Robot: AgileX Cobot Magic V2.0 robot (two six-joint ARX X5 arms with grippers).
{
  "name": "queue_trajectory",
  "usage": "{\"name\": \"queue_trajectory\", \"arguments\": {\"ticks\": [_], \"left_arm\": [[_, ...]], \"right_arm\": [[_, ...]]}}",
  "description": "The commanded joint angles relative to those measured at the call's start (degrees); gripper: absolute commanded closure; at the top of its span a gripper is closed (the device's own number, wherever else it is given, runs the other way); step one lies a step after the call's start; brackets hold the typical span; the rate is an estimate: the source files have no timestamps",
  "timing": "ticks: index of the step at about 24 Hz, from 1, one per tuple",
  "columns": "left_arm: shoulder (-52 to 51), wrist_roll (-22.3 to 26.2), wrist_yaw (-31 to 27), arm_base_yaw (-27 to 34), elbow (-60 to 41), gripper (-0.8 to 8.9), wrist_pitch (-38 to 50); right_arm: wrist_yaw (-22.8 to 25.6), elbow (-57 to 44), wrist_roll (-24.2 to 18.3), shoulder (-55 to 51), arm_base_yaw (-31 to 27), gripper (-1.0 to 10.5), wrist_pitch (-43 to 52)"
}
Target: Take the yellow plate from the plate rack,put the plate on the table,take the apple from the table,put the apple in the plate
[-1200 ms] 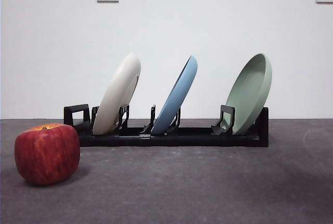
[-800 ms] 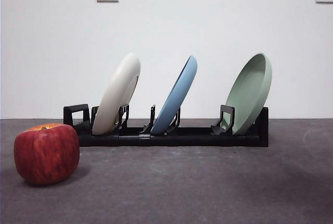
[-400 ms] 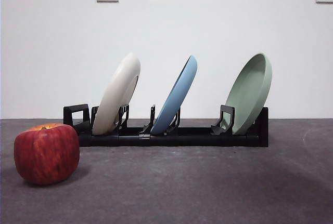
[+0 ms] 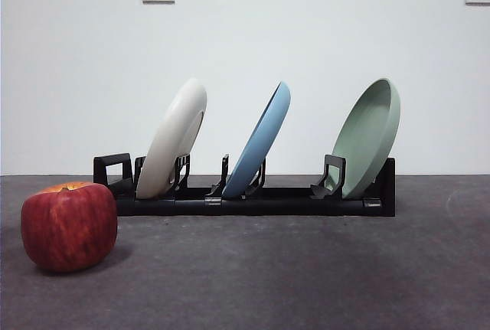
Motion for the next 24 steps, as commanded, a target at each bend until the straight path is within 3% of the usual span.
{"name": "queue_trajectory", "arguments": {"ticks": [1,10,13,16,18,21,24], "left_arm": [[5.64,-0.17,3.17,0.20,4.94,8.19,-1.55],[30.32,-0.20,22.69,-0.02,25.51,8.19,-8.35],[39.63,0.04,26.12,-0.81,33.53,8.19,-12.00],[48.26,1.22,27.12,-2.60,41.51,8.18,-15.89],[53.27,1.33,26.88,-4.13,46.03,8.05,-17.14],[59.84,1.05,24.13,-7.02,51.82,5.83,-17.62],[65.05,1.09,20.79,-10.32,56.81,5.84,-18.14]], "right_arm": [[-3.93,4.59,-3.23,4.85,0.02,9.6,-3.04],[-18.34,17.97,-9.22,18.88,0.04,9.4,-14.32],[-20.83,20.04,-9.90,21.44,0.04,9.3,-14.51],[-20.85,20.94,-9.88,22.95,0.04,7.6,-14.56],[-20.85,21.18,-9.88,23.69,0.04,7.1,-14.53],[-20.83,21.18,-9.86,24.35,0.04,6.9,-14.60],[-20.81,21.18,-9.86,24.57,0.04,6.9,-14.58]]}}
